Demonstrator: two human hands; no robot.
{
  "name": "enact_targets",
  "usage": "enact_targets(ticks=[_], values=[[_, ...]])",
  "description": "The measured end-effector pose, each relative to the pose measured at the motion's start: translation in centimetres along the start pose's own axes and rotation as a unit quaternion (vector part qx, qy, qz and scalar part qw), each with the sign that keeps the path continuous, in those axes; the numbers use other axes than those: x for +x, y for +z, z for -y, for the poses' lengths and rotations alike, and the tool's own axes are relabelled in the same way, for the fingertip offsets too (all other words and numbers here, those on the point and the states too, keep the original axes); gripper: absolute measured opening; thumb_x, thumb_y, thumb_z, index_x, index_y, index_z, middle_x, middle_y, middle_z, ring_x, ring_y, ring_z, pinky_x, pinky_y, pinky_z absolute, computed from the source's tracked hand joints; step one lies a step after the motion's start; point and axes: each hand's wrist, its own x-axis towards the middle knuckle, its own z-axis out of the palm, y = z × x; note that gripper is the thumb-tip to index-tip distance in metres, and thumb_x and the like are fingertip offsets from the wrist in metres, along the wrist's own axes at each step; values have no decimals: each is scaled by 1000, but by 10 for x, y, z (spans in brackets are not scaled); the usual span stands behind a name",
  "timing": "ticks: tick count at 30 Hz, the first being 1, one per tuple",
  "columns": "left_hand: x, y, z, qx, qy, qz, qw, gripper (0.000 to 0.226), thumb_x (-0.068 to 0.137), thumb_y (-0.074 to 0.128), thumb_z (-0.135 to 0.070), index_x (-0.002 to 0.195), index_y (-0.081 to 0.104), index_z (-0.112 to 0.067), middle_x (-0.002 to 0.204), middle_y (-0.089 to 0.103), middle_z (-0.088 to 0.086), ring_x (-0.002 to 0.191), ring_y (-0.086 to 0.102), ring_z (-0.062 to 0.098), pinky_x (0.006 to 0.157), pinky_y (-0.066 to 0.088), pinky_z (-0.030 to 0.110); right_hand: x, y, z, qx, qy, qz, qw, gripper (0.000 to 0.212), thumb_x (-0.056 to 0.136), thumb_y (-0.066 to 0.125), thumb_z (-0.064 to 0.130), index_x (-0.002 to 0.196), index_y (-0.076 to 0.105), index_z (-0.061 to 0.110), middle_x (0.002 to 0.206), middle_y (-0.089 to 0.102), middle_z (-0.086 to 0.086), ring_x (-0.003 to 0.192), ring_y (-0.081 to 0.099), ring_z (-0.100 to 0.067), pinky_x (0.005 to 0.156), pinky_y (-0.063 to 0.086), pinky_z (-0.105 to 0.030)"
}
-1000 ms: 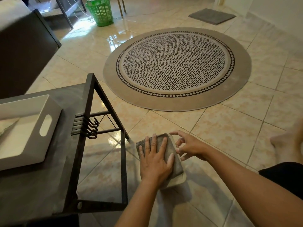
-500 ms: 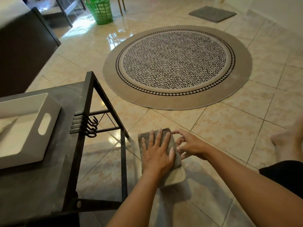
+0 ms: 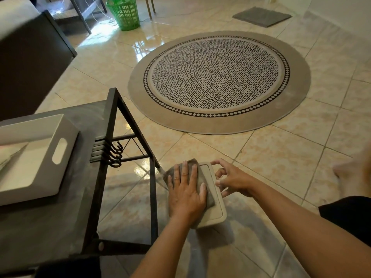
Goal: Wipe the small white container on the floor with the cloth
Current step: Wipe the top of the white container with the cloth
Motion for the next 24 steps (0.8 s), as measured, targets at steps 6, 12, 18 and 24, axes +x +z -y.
enact_targets(ticks=[6,12,18,24], values=[[-44,10,-9,4,32,10,999,69,98,16,-56,151,-19,-30,157,-34,1,142,-37,21,116,-17,46,-2,2,2,11,3,-4,1000,63,90,58,-12,138,41,26,101,54,-12,71,68,-17,63,64,-39],[-52,28,-22,13,48,-23,999,69,96,21,-56,156,-1,-28,163,-14,2,148,-21,27,116,-12,50,-3,-1,-1,27,4,16,999,66,87,60,-12,139,43,25,103,54,-13,76,67,-23,68,64,-47],[-28,22,-33,15,52,-6,998,66,98,20,-49,154,-8,-30,162,-20,0,145,-27,25,116,-15,47,-1,-5,-2,26,6,28,999,71,83,54,-18,138,42,26,109,55,-16,82,67,-28,77,62,-57],[12,8,-31,27,42,11,999,65,100,16,-47,153,-16,-29,159,-28,-1,145,-29,22,120,-11,50,-1,-4,-2,35,-5,24,999,68,89,53,-14,142,40,27,104,56,-15,82,67,-26,72,64,-45]])
